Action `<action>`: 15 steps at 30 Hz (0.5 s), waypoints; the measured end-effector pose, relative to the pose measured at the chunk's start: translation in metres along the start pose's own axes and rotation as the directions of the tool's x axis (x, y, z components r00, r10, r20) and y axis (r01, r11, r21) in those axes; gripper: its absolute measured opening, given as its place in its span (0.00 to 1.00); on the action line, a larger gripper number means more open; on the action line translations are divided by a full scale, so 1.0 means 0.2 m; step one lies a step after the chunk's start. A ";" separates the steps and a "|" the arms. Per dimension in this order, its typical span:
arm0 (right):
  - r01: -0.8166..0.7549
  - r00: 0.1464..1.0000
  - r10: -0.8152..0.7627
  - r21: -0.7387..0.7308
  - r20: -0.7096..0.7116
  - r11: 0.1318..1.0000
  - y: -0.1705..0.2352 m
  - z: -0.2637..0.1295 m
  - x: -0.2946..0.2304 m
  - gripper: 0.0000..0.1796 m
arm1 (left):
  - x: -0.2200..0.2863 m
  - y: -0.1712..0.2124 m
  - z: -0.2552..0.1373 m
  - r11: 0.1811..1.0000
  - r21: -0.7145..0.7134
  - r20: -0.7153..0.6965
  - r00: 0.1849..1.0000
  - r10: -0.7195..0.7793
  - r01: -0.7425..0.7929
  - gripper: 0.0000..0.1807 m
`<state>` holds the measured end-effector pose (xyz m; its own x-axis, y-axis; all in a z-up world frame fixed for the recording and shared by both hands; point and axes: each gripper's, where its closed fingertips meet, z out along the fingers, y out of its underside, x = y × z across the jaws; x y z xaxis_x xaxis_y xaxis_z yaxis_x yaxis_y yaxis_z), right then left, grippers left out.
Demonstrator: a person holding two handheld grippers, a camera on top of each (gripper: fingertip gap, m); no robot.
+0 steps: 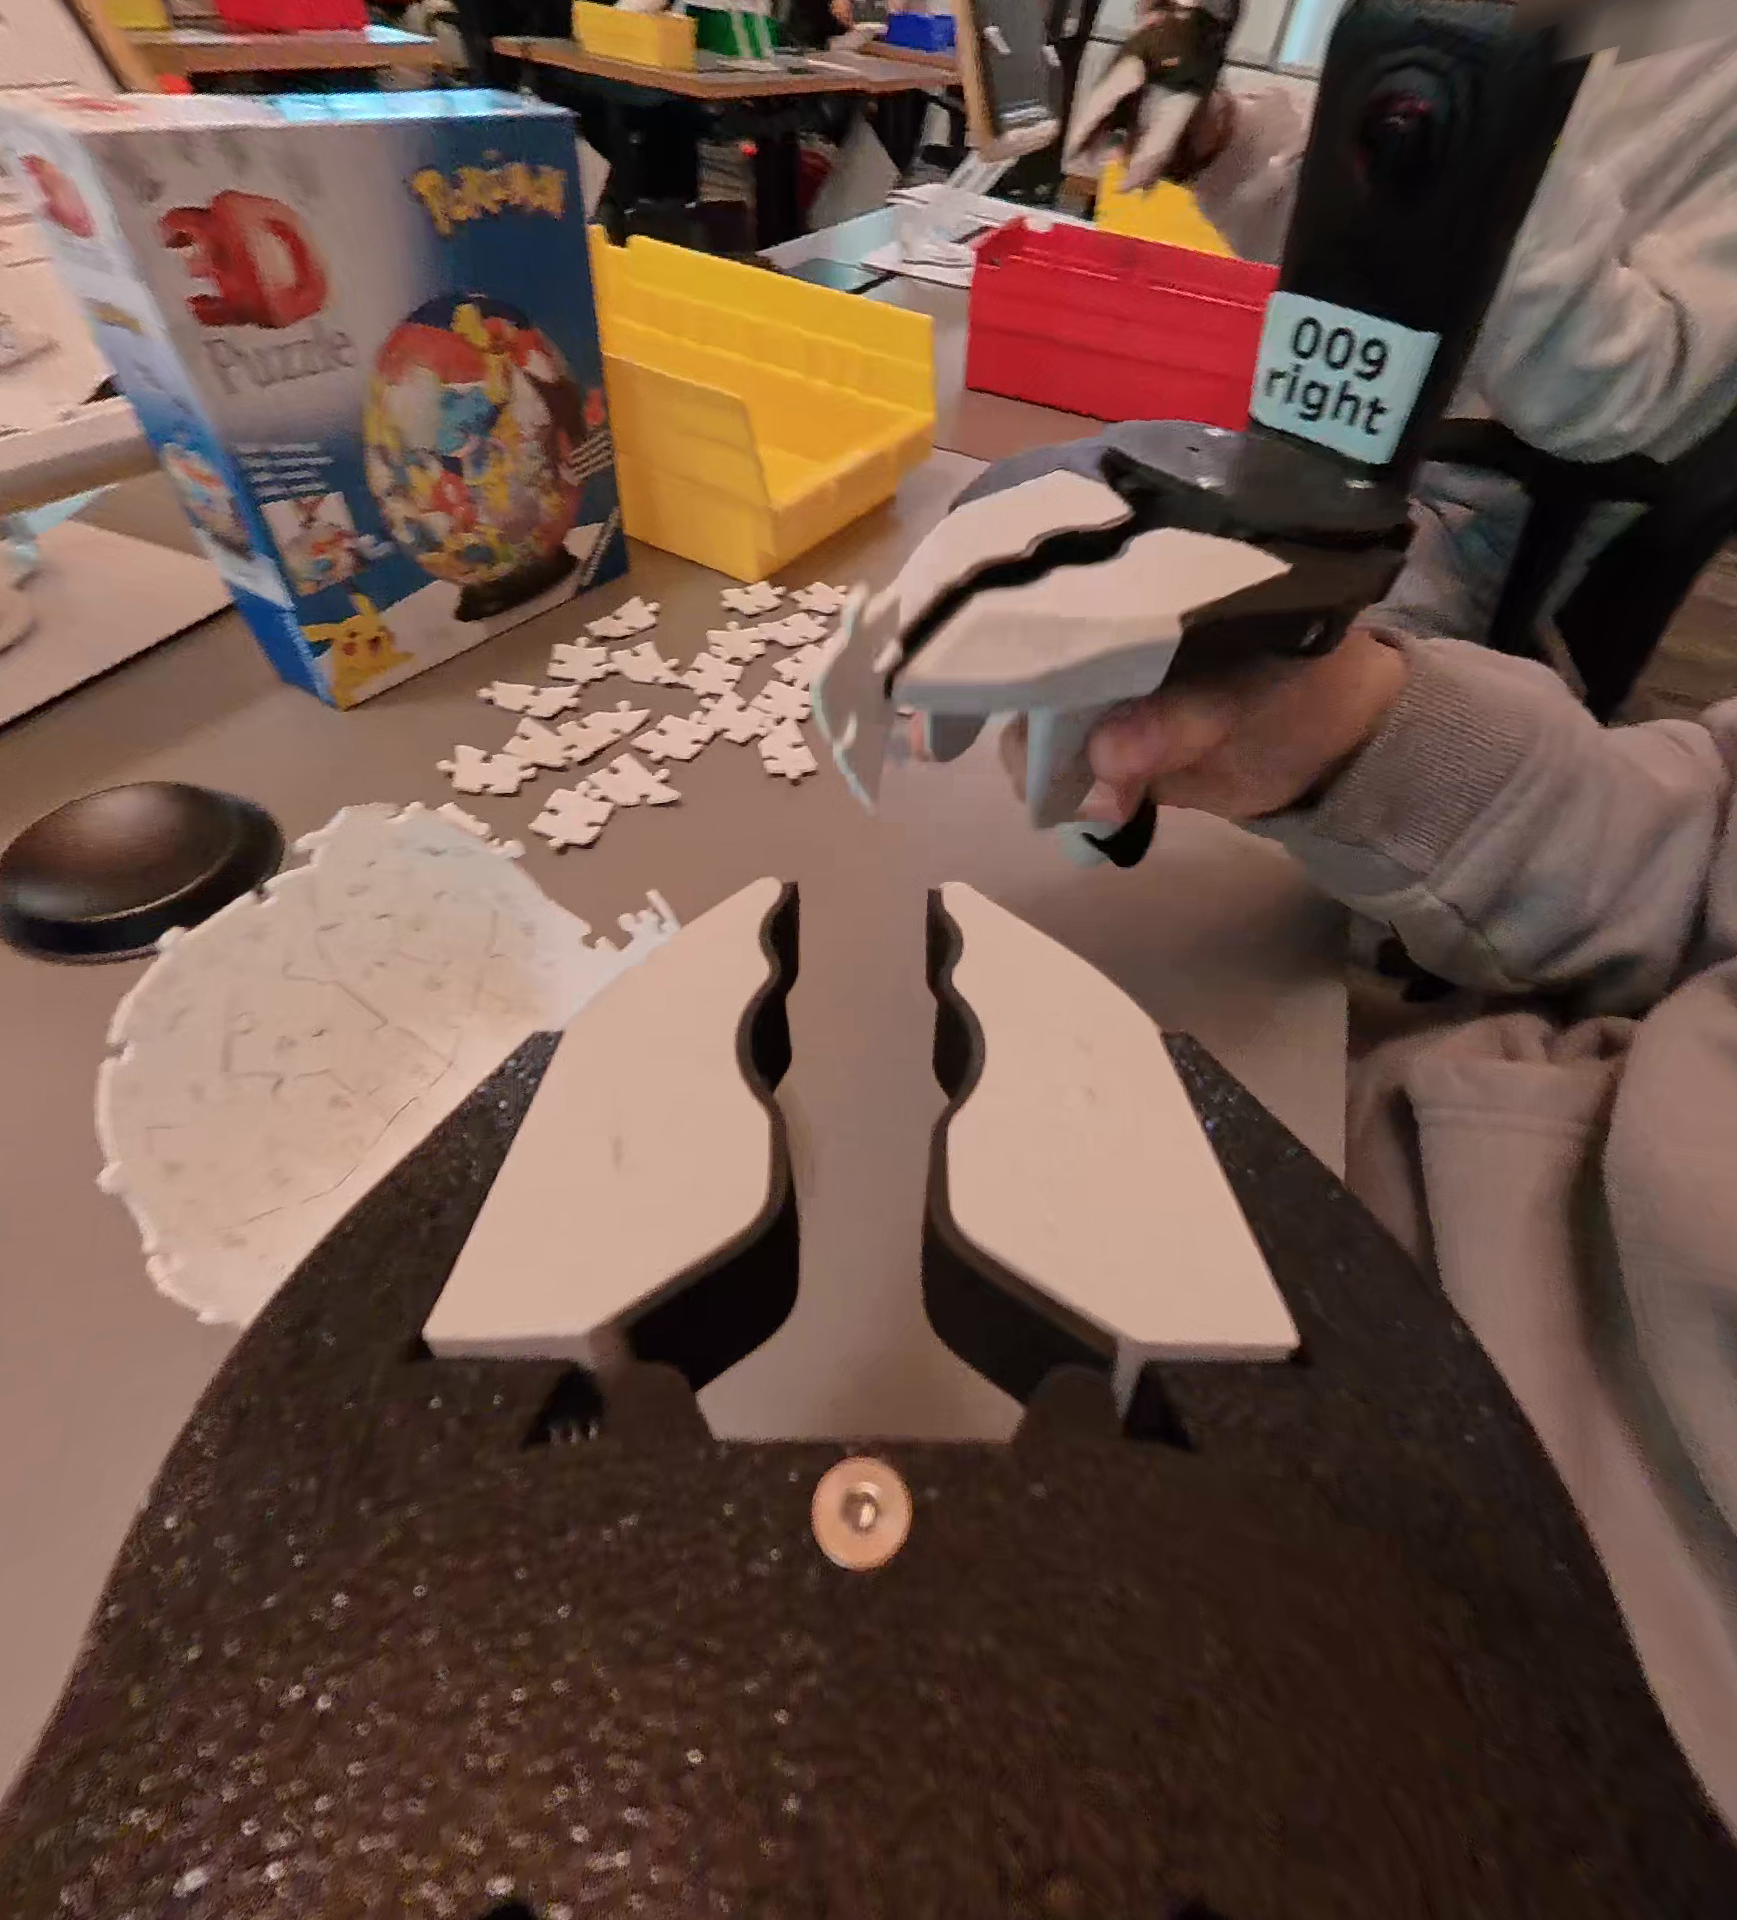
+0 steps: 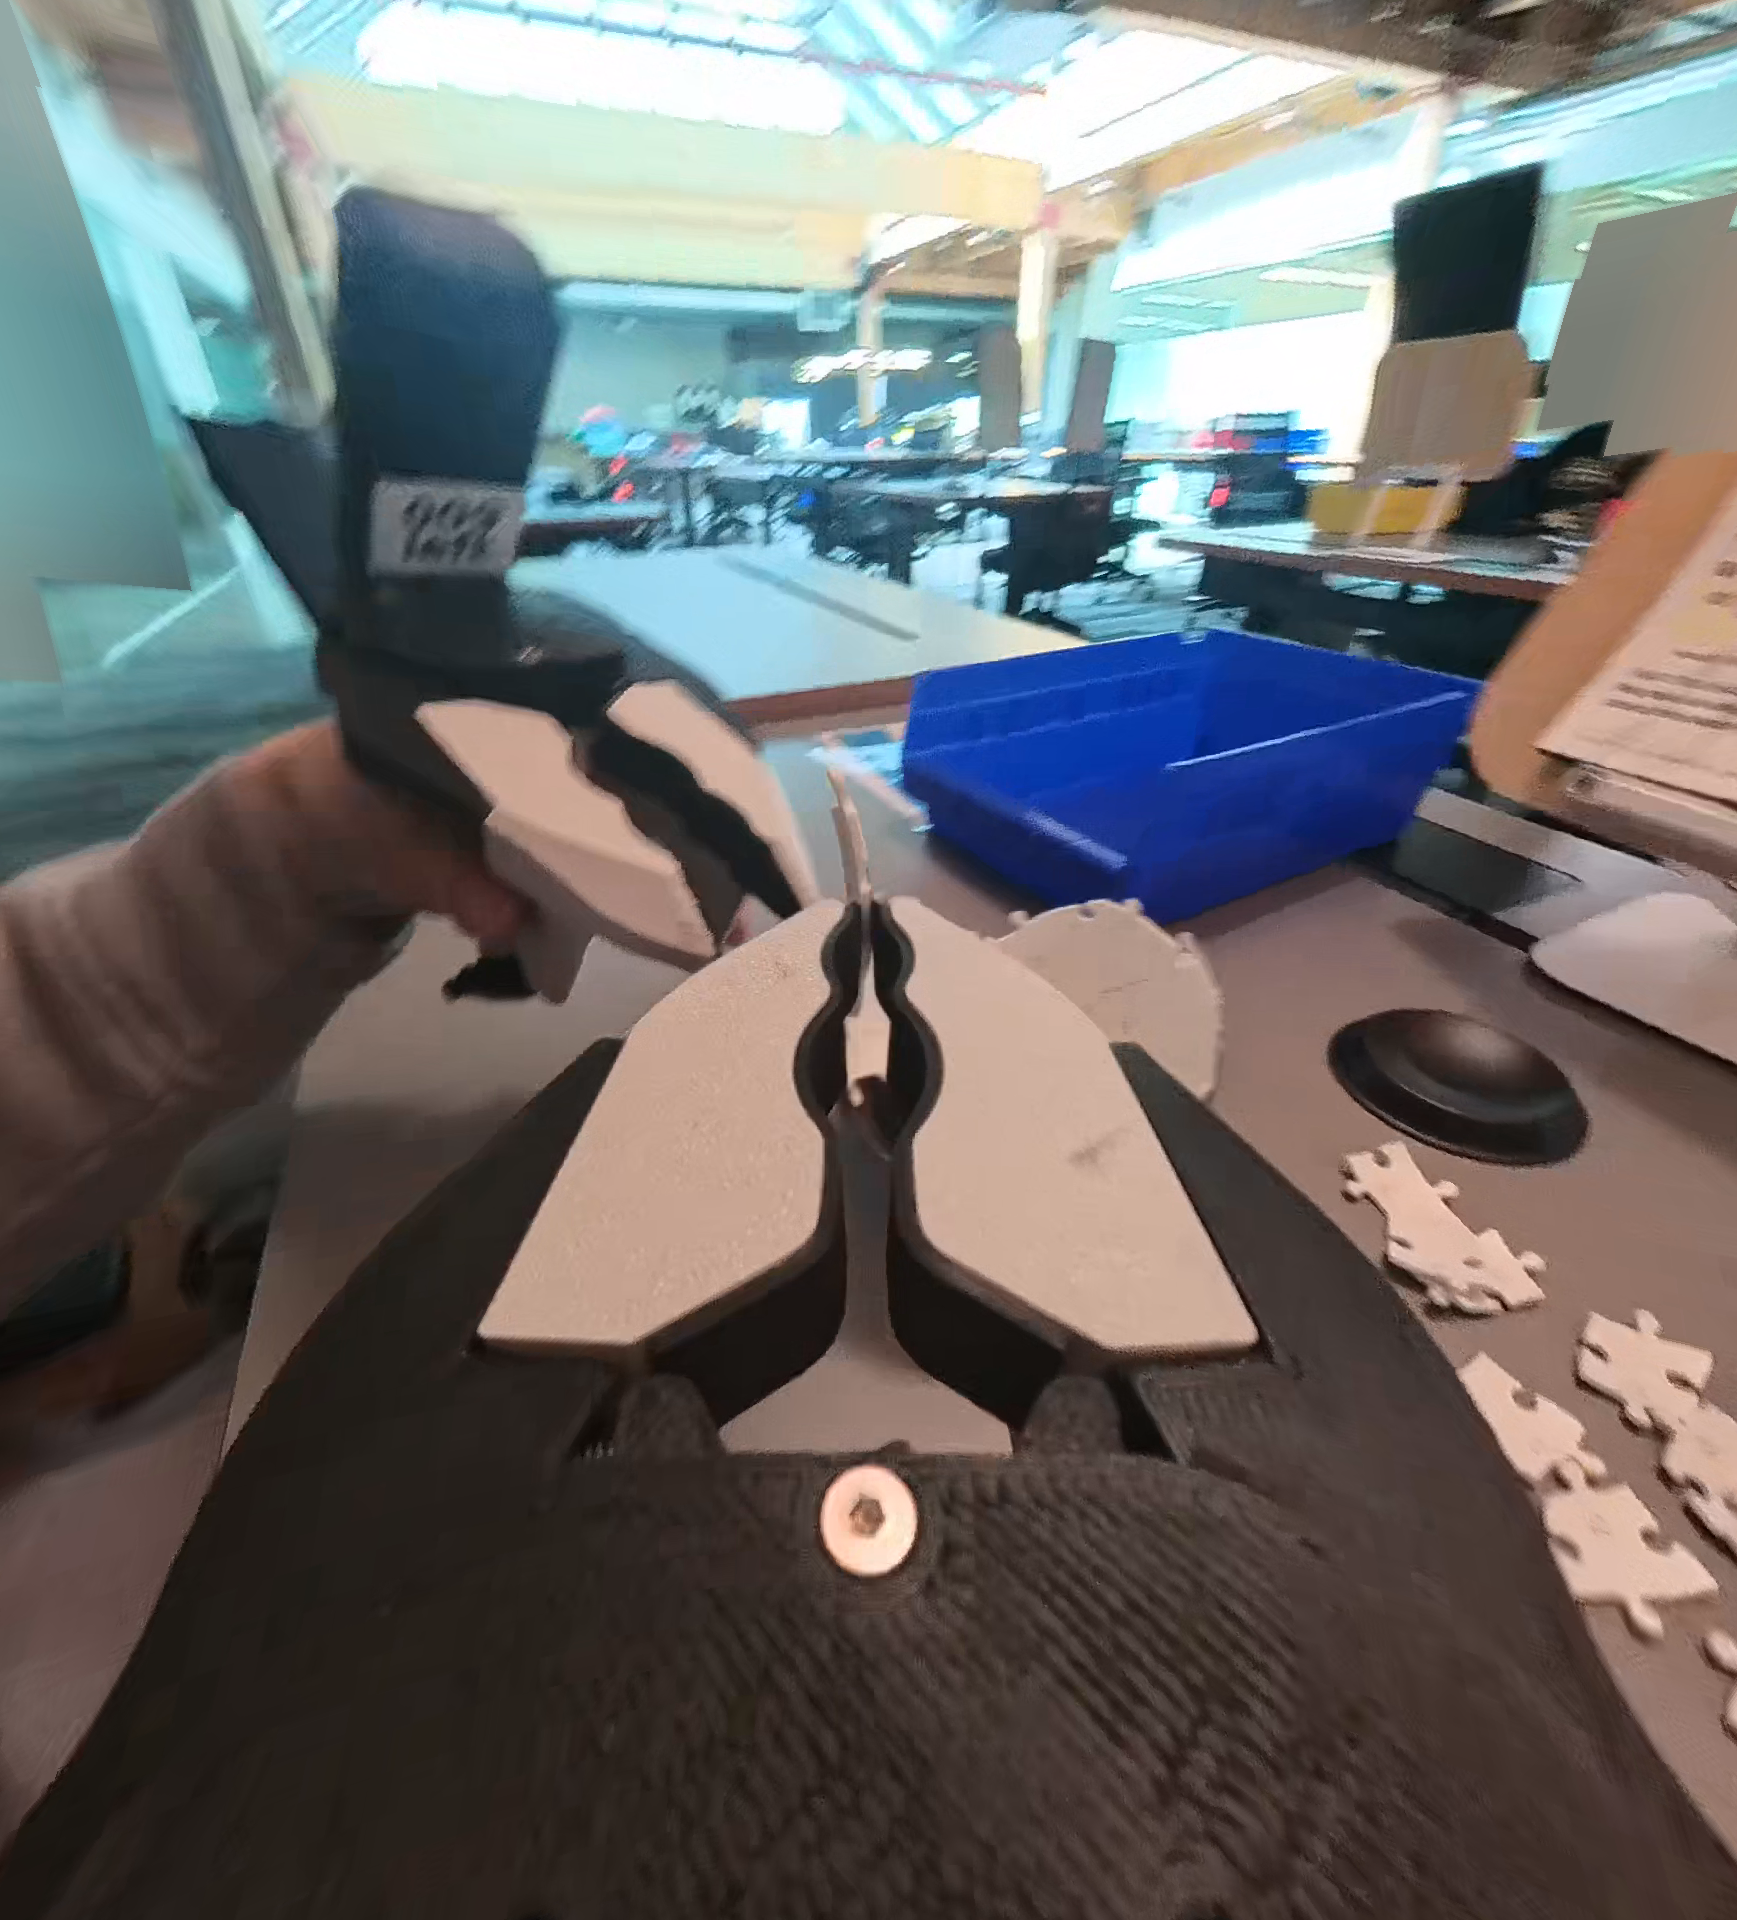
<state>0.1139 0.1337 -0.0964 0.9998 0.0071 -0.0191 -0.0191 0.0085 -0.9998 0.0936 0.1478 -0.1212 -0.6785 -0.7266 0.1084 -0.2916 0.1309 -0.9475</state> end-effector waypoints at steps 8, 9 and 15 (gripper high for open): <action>-0.197 0.980 0.198 0.081 -0.011 0.977 0.01 0.00 0.01 0.01 | -0.01 -0.03 0.07 0.979 0.050 -0.038 0.980 -0.194 0.195 0.11; -0.204 0.979 0.204 0.078 0.006 0.976 0.01 0.00 0.00 0.01 | 0.00 -0.03 0.08 0.978 0.050 -0.049 0.979 -0.199 0.202 0.10; -0.198 0.980 0.196 0.067 0.036 0.978 0.00 0.01 -0.01 0.01 | 0.01 -0.05 0.10 0.978 0.079 -0.068 0.980 -0.189 0.194 0.03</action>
<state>0.1109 0.1365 -0.0968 0.9757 0.0446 -0.2146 -0.2174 0.0741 -0.9733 0.1088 0.1325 -0.1184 -0.6553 -0.6908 0.3057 -0.3638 -0.0660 -0.9291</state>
